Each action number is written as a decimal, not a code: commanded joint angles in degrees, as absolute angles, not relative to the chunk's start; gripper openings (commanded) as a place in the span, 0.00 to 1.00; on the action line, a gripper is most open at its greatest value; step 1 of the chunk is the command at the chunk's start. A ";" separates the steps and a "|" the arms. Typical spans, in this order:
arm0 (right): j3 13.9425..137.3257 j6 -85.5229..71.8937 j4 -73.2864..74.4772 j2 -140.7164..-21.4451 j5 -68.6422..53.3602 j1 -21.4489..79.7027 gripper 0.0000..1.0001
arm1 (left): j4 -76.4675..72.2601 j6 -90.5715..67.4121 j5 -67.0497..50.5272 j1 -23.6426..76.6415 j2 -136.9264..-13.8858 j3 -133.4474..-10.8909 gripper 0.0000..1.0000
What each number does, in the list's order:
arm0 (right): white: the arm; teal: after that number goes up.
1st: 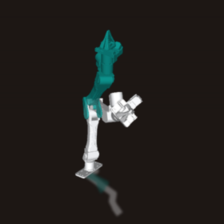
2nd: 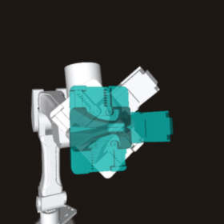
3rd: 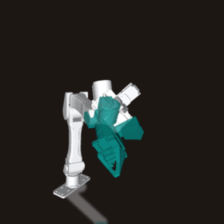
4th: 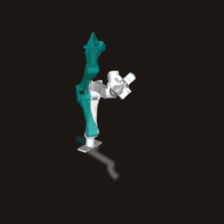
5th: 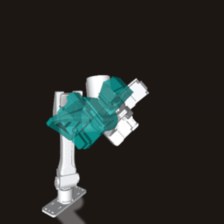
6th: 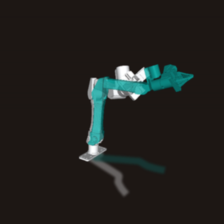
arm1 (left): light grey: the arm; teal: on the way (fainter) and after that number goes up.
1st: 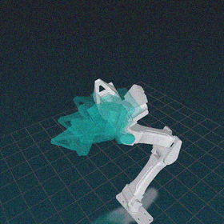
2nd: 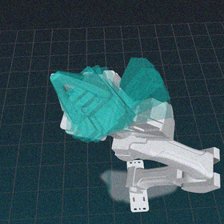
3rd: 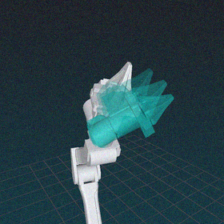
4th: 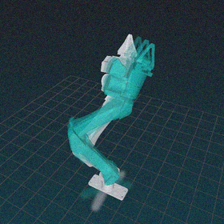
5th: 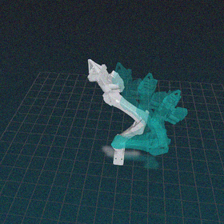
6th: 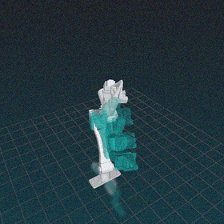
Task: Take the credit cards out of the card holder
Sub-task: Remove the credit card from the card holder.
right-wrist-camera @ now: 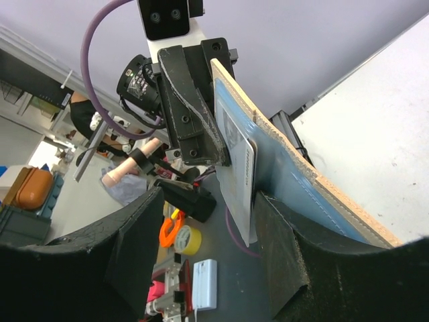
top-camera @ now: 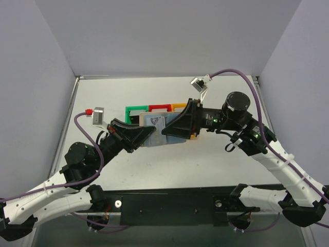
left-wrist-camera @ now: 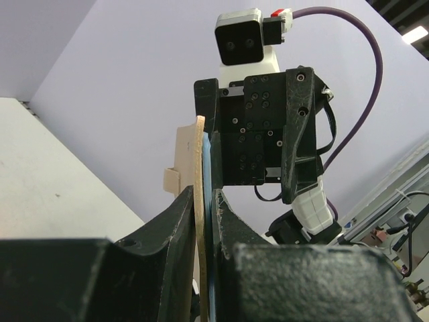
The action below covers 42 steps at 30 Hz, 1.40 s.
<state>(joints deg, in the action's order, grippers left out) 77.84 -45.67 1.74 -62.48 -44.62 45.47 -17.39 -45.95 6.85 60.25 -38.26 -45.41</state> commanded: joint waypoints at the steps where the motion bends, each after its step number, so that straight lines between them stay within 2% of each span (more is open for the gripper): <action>1: 77.08 -47.37 -3.95 -63.28 -47.81 46.49 0.52 | -21.71 -46.40 6.59 60.03 -38.76 -45.53 0.00; 7: 76.47 -48.08 -4.57 -63.19 -47.29 46.50 0.49 | -20.57 -47.81 7.03 60.03 -39.11 -45.97 0.01; 14: 75.67 -48.43 -5.01 -63.11 -46.50 46.49 0.28 | -19.95 -48.25 7.38 60.03 -39.02 -45.97 0.03; 19: 75.67 -48.34 -4.83 -63.11 -46.06 46.41 0.22 | -19.78 -48.43 7.47 60.03 -38.76 -45.88 0.04; 27: 75.85 -47.64 -3.78 -63.11 -45.53 46.41 0.00 | -19.60 -48.69 8.00 60.03 -37.62 -45.44 0.13; 38: 75.76 -47.02 -2.29 -63.11 -45.35 45.97 0.00 | -18.55 -48.60 8.35 60.03 -36.30 -45.53 0.32; 42: 75.59 -47.02 -2.02 -62.75 -45.44 45.62 0.00 | -17.84 -48.34 8.79 60.12 -35.60 -45.53 0.34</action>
